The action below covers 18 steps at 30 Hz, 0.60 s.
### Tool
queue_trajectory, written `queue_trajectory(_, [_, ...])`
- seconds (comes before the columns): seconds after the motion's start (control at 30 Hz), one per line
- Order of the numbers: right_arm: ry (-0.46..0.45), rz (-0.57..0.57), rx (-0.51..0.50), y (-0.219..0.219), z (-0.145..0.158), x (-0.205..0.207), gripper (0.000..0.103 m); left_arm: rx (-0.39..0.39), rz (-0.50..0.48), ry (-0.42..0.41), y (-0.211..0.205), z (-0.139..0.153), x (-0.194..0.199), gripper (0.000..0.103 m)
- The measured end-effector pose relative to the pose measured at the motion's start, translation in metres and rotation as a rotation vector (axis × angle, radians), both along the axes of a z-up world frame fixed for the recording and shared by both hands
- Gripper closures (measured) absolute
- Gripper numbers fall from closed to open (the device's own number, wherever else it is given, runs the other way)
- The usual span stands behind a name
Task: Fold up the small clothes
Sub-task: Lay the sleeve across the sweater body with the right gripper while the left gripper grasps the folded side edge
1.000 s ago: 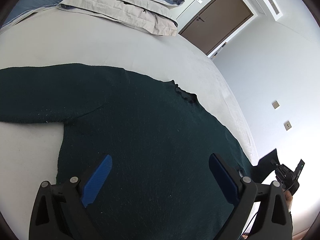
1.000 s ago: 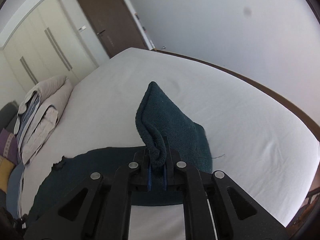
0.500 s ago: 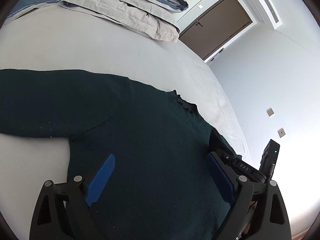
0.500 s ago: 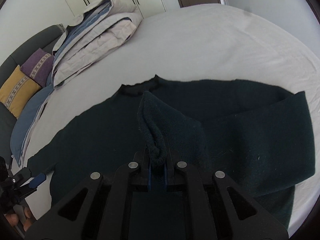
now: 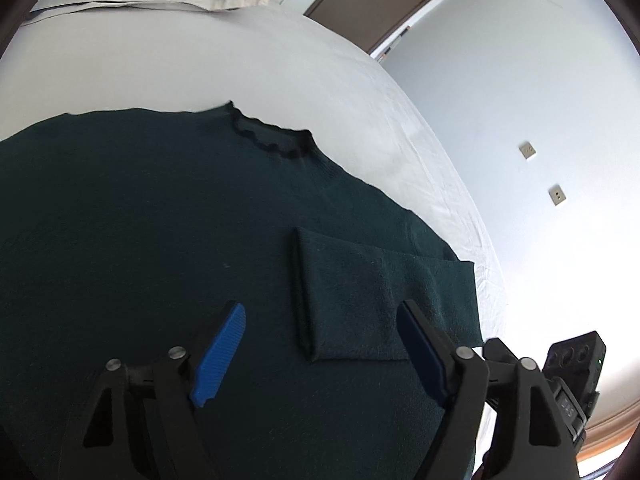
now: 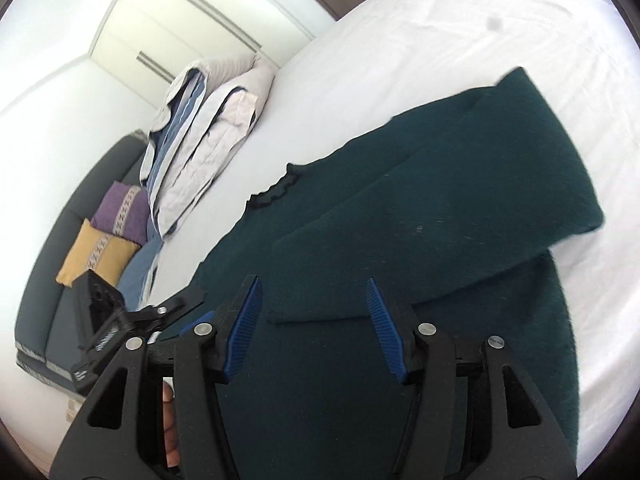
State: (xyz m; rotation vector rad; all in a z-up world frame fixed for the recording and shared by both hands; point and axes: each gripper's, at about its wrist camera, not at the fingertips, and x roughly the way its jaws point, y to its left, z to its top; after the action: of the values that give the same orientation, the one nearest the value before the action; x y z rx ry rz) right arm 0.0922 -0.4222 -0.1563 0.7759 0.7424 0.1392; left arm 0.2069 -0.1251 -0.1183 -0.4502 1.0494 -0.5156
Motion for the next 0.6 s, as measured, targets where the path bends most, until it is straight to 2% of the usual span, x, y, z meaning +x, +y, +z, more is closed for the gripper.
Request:
queue_trajectory(0.13, [0.023,-0.063,0.121,-0.039,-0.010,-0.022,0.049,0.059,-0.029,0.079,-0.034,-0.021,0.024,0.057])
queue_trajectory(0.17, [0.030,-0.074,0.141,-0.044,-0.015,-0.025,0.049,0.067,-0.023,0.085,-0.037,-0.025,0.027,0.060])
queue_trajectory(0.2, [0.031,-0.083,0.162,-0.048,-0.019,-0.026,0.049,0.080,-0.017,0.081,-0.038,-0.027,0.029,0.068])
queue_trajectory(0.23, [0.033,-0.092,0.179,-0.053,-0.023,-0.031,0.049,0.089,-0.016,0.077,-0.038,-0.028,0.029,0.081])
queue_trajectory(0.3, [0.038,-0.113,0.202,-0.059,-0.031,-0.033,0.049,0.080,-0.025,0.070,-0.037,-0.028,0.029,0.092])
queue_trajectory(0.43, [0.026,-0.144,0.248,-0.064,-0.039,-0.034,0.050,0.048,-0.010,0.020,-0.020,-0.012,0.020,0.094])
queue_trajectory(0.6, [0.046,-0.191,0.333,-0.071,-0.046,-0.025,0.050,0.016,0.054,-0.089,0.015,0.017,0.008,0.095])
